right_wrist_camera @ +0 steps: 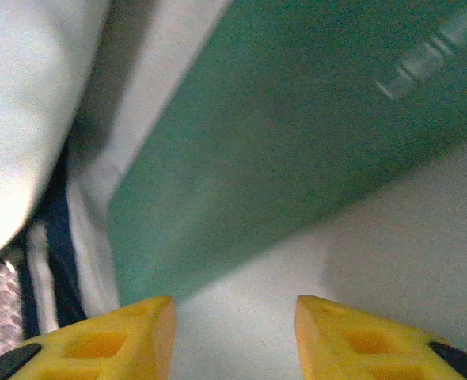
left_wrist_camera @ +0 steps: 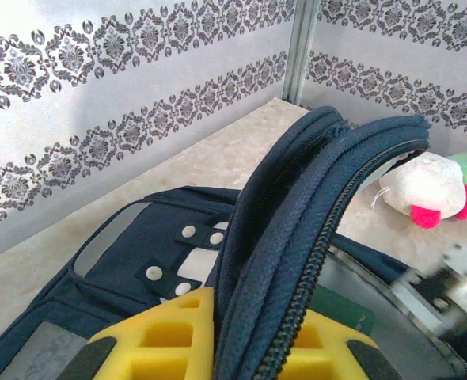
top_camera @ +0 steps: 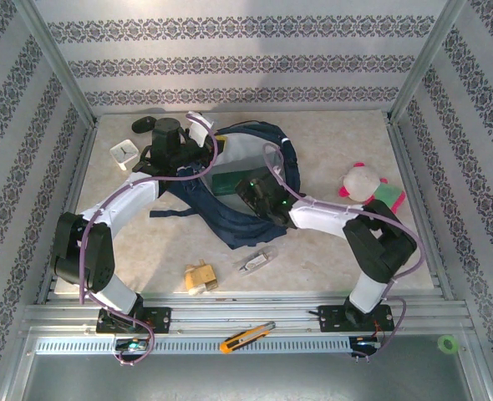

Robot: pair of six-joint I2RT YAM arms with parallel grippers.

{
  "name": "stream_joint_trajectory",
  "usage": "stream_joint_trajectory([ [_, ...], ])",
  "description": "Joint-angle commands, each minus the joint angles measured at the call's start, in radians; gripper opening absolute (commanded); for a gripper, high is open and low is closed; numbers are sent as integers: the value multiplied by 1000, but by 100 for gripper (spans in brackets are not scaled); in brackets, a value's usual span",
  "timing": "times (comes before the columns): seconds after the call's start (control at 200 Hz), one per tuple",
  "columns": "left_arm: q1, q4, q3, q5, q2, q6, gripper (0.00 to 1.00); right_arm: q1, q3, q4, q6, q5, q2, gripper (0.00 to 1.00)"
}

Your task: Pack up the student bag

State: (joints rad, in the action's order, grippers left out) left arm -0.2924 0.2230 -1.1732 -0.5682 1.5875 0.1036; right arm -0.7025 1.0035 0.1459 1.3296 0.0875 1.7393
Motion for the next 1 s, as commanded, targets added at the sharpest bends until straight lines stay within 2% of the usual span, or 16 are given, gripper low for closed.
stream_joint_trajectory([
  [0.0, 9, 90, -3, -52, -61, -34, 1, 21, 95, 85, -32, 54, 65, 40],
  [0.195, 9, 134, -2, -86, -63, -69, 1, 38, 245, 159, -30, 90, 237, 30],
  [0.335, 10, 122, -12, -85, -69, -60, 1, 44, 353, 205, -29, 105, 357, 29],
  [0.44, 9, 89, -25, -51, -72, -39, 1, 46, 385, 214, -32, 97, 378, 31],
  [0.565, 10, 52, -30, -2, -75, -10, 1, 24, 293, 192, -58, 136, 285, 37],
  [0.685, 10, 64, -17, 20, -72, -12, 1, -2, 153, 169, -20, 173, 173, 44],
  [0.834, 9, 74, -14, 15, -69, -10, 1, -21, -9, 166, 151, 231, 94, 45],
  [0.994, 9, 98, -9, -13, -77, -13, 1, 4, -25, 190, 175, 238, 112, 44],
])
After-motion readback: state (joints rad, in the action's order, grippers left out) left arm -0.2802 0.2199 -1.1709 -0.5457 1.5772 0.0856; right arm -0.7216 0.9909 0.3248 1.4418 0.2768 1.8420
